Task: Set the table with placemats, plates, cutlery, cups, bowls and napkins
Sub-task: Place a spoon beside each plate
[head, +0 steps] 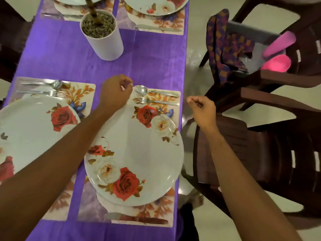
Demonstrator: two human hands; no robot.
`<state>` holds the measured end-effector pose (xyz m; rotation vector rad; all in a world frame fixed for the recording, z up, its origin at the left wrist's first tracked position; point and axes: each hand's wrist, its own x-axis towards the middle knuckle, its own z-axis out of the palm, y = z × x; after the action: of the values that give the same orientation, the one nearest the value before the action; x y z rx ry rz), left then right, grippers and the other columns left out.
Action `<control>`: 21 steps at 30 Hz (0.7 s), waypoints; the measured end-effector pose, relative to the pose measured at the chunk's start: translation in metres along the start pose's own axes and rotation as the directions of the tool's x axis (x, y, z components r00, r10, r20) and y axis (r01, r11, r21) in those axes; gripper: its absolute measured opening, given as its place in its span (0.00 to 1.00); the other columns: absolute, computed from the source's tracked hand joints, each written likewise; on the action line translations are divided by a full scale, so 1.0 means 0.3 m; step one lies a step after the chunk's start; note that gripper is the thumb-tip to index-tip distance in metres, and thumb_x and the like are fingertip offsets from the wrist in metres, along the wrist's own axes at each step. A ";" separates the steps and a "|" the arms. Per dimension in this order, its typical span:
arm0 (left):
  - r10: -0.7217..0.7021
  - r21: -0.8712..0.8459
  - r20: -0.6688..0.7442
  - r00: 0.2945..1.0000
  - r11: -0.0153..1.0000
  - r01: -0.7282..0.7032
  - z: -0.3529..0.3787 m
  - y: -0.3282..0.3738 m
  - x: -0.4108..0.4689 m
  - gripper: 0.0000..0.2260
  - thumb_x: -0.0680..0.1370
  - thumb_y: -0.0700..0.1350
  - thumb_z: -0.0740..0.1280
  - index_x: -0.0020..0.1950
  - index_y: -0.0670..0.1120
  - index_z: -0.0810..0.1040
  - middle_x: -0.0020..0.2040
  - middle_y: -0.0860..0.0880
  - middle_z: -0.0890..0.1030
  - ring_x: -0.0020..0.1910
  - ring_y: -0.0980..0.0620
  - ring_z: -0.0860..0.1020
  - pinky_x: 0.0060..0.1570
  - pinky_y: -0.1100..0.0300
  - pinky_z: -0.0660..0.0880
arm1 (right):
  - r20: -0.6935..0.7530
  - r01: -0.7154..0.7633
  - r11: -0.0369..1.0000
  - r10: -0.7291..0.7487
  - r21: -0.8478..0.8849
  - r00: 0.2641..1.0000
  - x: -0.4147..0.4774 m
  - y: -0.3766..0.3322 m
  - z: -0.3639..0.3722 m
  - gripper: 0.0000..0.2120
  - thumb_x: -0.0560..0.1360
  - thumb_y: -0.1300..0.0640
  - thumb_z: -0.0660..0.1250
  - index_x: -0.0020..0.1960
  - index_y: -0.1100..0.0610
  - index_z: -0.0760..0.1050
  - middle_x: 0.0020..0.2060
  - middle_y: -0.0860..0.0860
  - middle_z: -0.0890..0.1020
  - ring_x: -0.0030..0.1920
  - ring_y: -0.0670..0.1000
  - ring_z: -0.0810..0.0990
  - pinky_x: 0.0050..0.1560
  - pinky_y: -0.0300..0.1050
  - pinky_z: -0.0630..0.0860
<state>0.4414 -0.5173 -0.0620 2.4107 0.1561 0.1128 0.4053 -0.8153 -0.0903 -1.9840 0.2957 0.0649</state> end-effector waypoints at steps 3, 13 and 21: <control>0.066 0.016 0.025 0.997 0.998 -0.067 0.051 0.134 -0.152 0.07 0.75 0.46 0.68 0.50 0.48 0.83 0.38 0.55 0.79 0.32 0.58 0.73 0.41 0.59 0.71 | -0.016 -0.020 1.000 0.020 0.017 1.000 -0.089 0.125 -0.160 0.03 0.78 0.58 0.71 0.48 0.52 0.84 0.43 0.43 0.84 0.48 0.44 0.82 0.54 0.41 0.78; 0.166 0.044 0.472 0.866 0.976 -0.212 0.601 0.641 -0.583 0.08 0.77 0.50 0.65 0.50 0.52 0.83 0.42 0.57 0.83 0.37 0.59 0.79 0.43 0.60 0.76 | 0.071 -0.309 0.913 0.338 -0.267 0.938 -0.236 0.661 -0.800 0.03 0.76 0.54 0.73 0.46 0.50 0.86 0.46 0.49 0.87 0.51 0.50 0.84 0.54 0.47 0.78; -0.002 0.066 0.521 0.854 0.997 -0.038 0.986 0.770 -0.349 0.04 0.77 0.43 0.69 0.48 0.49 0.84 0.37 0.56 0.81 0.36 0.56 0.80 0.42 0.59 0.77 | -0.005 -0.250 0.922 0.260 -0.295 0.966 0.169 0.655 -1.017 0.07 0.77 0.52 0.71 0.48 0.55 0.85 0.45 0.52 0.87 0.49 0.54 0.84 0.51 0.48 0.78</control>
<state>0.3933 -0.8973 -0.1332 2.4220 -0.1174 -0.5491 0.3811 -1.1769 -0.1456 -2.2250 0.5489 0.3264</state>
